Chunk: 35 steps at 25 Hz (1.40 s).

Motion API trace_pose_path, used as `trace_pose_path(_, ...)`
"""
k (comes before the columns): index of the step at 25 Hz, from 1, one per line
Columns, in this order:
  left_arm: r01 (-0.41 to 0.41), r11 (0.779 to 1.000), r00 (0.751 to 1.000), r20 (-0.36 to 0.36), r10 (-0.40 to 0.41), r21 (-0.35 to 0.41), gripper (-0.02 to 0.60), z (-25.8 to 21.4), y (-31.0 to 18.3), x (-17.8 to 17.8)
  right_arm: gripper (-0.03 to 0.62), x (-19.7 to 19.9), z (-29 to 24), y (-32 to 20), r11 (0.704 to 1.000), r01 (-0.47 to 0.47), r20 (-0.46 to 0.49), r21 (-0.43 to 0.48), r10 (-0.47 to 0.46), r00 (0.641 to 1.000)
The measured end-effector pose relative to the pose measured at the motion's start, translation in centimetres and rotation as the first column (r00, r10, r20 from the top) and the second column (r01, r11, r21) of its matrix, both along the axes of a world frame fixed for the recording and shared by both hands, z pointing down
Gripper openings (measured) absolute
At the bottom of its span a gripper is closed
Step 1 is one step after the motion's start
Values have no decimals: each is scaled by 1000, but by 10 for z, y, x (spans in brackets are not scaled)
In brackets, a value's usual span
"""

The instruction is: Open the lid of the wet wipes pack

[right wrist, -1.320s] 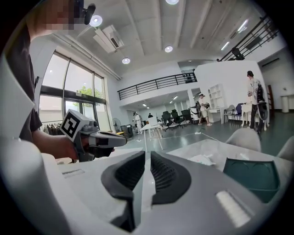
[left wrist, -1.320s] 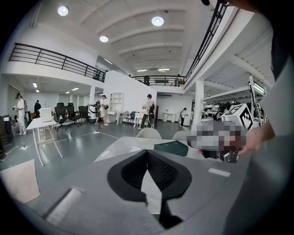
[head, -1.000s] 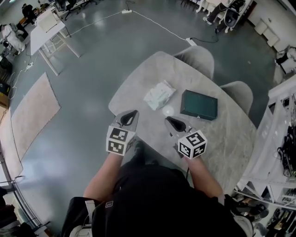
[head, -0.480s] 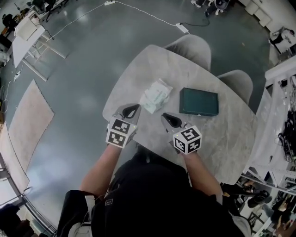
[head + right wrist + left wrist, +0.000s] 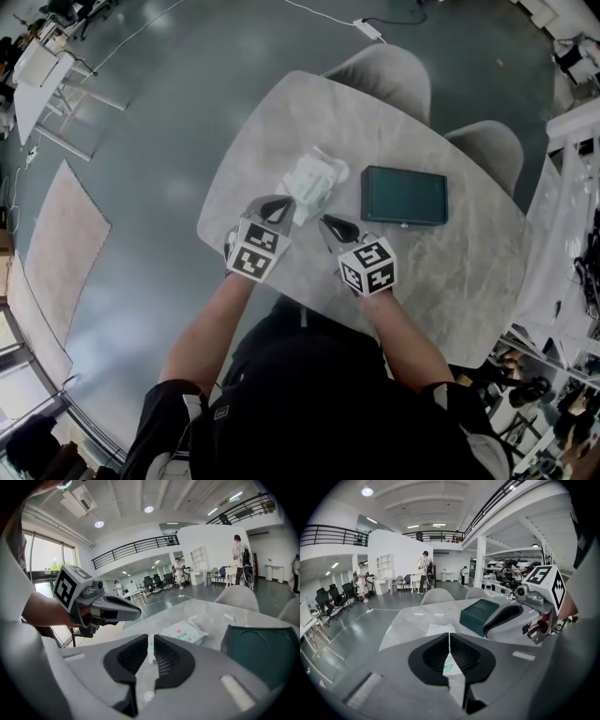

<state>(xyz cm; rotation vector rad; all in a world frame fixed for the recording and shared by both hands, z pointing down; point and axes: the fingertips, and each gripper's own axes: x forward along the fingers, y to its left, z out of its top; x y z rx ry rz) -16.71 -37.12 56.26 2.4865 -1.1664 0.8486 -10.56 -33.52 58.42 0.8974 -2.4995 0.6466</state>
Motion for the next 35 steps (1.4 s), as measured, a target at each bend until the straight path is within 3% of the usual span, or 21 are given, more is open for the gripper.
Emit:
trace_pose_path(6, -73, 996, 996, 52, 76, -60, 14, 28, -15, 20, 34, 6, 22, -14, 999, -25, -32, -28, 24, 999)
trace_pose_path(9, -96, 990, 991, 84, 105, -100, 88, 42, -20, 26, 33, 8, 33, -18, 999, -32, -45, -42, 30, 999)
trace_pose_path(13, -123, 984, 983, 121, 139, -130, 105, 62, -29, 33, 34, 9, 49, -23, 997, -39, -68, -59, 35, 997)
trace_pose_path(20, -185, 966, 953, 207, 221, -179, 124, 96, -49, 52, 34, 7, 83, -38, 996, -46, -107, -73, 38, 994)
trace_pose_path(35, -204, 946, 919, 282, 274, -253, 147, 127, -64, 69, 34, -1, 121, -58, 995, -14, -126, -100, 1, 992)
